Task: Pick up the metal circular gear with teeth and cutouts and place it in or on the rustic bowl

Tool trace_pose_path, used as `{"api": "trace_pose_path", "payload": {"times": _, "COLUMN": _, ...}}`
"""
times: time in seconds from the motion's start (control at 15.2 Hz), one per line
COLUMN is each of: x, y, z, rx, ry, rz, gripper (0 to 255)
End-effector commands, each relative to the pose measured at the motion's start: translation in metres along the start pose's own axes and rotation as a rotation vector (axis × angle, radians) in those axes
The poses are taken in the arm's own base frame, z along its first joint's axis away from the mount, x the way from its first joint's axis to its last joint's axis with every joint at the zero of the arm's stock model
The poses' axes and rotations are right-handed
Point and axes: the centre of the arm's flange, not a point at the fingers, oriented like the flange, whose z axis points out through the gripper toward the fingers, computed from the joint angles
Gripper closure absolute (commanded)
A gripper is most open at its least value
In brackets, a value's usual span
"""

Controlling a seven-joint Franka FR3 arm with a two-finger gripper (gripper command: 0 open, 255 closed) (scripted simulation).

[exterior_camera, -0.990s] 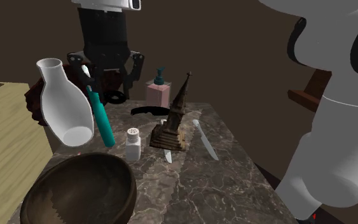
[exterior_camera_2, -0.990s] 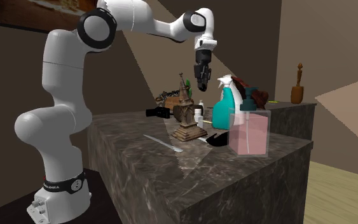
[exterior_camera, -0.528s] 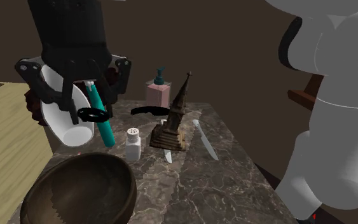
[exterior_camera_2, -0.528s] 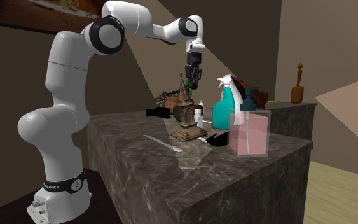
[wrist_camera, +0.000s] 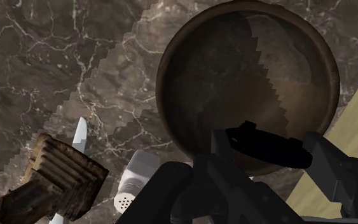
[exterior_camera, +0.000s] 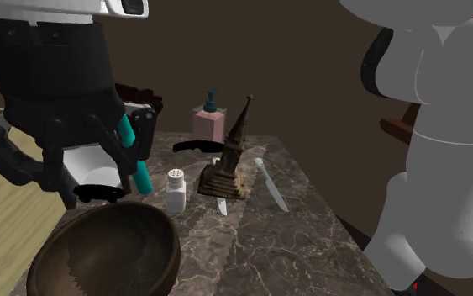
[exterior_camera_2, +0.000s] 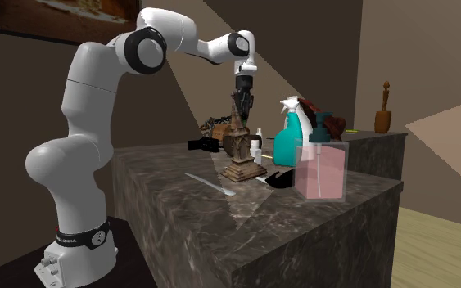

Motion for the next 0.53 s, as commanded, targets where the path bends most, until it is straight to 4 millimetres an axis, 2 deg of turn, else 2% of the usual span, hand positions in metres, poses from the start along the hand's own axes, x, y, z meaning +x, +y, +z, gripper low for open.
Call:
{"api": "trace_pose_path", "payload": {"times": 0.0, "x": 0.000, "y": 0.000, "z": 0.011, "rx": 0.000, "ry": 0.000, "rz": 0.000, "gripper": 255}}
{"api": "trace_pose_path", "payload": {"times": 0.46, "x": 0.000, "y": -0.002, "z": 0.048, "rx": 0.000, "ry": 0.000, "rz": 0.000, "gripper": 255}}
